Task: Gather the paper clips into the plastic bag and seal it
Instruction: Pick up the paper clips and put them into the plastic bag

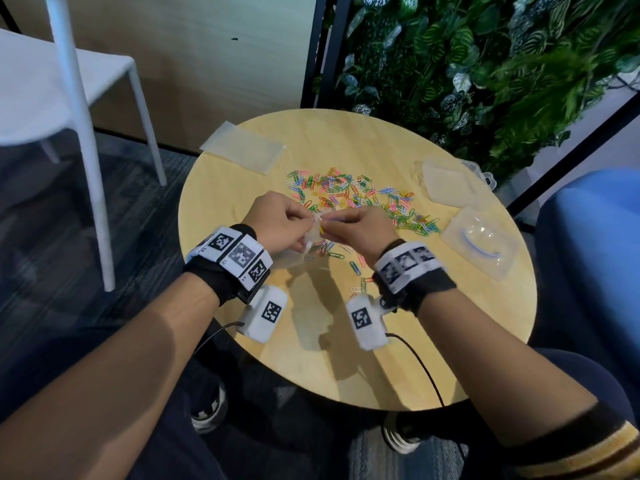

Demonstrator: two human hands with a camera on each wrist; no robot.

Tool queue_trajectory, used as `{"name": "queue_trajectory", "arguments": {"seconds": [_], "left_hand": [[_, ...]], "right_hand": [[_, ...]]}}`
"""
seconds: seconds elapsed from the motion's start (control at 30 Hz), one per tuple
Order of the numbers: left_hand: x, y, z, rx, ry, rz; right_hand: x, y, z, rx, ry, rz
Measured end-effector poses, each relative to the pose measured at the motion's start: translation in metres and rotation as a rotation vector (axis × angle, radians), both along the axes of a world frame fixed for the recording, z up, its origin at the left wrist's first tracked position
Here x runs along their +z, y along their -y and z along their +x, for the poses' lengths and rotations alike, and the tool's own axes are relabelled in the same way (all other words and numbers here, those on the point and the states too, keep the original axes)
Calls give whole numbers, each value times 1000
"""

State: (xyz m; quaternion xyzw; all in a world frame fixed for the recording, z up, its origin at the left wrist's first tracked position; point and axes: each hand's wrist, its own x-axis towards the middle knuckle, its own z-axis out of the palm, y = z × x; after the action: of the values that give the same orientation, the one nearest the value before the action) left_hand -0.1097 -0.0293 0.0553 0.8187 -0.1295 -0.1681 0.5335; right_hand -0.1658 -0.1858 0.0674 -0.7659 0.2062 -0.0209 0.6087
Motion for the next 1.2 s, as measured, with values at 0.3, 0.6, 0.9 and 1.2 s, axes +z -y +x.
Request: {"name": "queue_trajectory", "arguments": {"seconds": [0.3, 0.6, 0.9, 1.2], "left_hand": [[-3, 5, -8, -14, -12, -33], [3, -3, -5, 12, 32, -12], [4, 7, -6, -35, 79, 62], [9, -8, 1, 4, 81, 24]], "right_hand": [[-1, -10, 6, 245, -97, -704], [-7, 39, -34, 154, -338, -880], [-60, 32, -65, 131, -520, -829], [-73, 36, 2, 11, -383, -809]]}}
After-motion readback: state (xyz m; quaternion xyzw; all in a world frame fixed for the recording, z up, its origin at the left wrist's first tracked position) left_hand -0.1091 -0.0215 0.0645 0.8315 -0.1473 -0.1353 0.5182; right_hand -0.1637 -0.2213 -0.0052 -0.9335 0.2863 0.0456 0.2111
